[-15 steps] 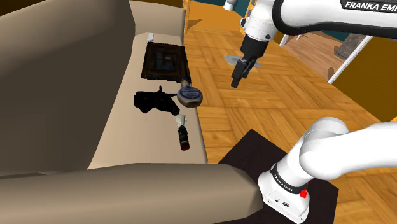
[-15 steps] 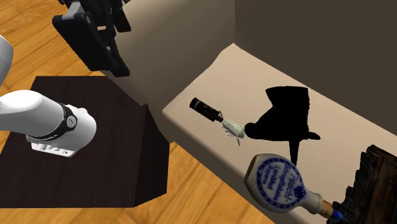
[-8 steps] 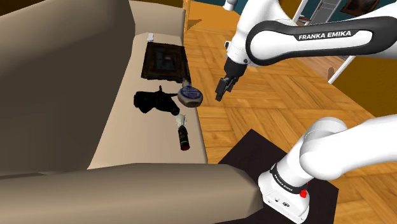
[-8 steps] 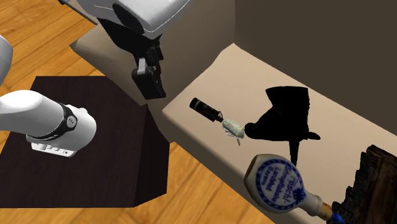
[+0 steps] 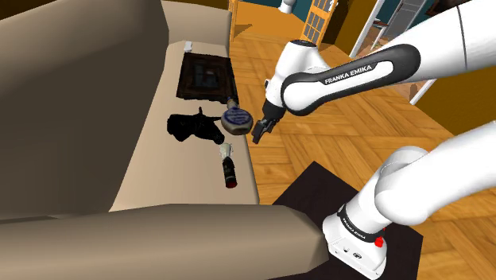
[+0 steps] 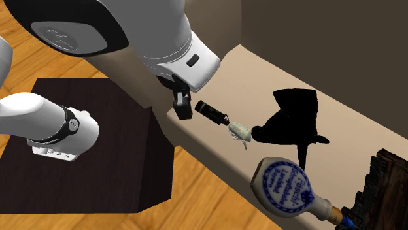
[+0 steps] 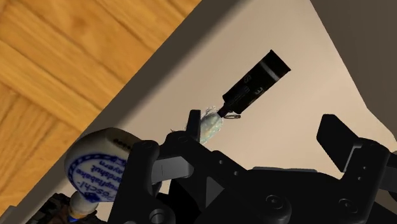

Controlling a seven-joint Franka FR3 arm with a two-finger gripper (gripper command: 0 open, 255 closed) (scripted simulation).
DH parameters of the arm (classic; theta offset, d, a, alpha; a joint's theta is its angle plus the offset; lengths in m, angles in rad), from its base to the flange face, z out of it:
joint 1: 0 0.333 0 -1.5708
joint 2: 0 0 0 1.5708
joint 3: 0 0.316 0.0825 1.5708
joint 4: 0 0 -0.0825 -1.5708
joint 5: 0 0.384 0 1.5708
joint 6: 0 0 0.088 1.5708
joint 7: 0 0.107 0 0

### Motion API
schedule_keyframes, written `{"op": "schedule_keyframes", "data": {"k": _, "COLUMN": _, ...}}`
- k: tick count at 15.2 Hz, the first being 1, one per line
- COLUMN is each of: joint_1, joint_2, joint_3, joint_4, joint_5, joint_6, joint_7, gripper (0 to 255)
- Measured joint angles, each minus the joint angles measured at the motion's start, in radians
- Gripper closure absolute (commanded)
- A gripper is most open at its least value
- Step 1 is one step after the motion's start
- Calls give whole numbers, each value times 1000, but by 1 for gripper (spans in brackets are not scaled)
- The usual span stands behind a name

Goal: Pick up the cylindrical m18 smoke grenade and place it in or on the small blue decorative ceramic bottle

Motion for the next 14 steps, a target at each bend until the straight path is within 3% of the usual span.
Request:
{"op": "schedule_keyframes", "data": {"k": 8, "joint_1": 29, "joint_2": 335, "joint_3": 7, "joint_4": 44, "joint_5": 85, "joint_6": 328, "joint_7": -36, "gripper": 0}}
{"op": "schedule_keyframes", "data": {"k": 14, "joint_1": 20, "joint_2": 610, "joint_3": 49, "joint_4": 143, "joint_5": 198, "joint_6": 532, "joint_7": -116, "gripper": 0}}
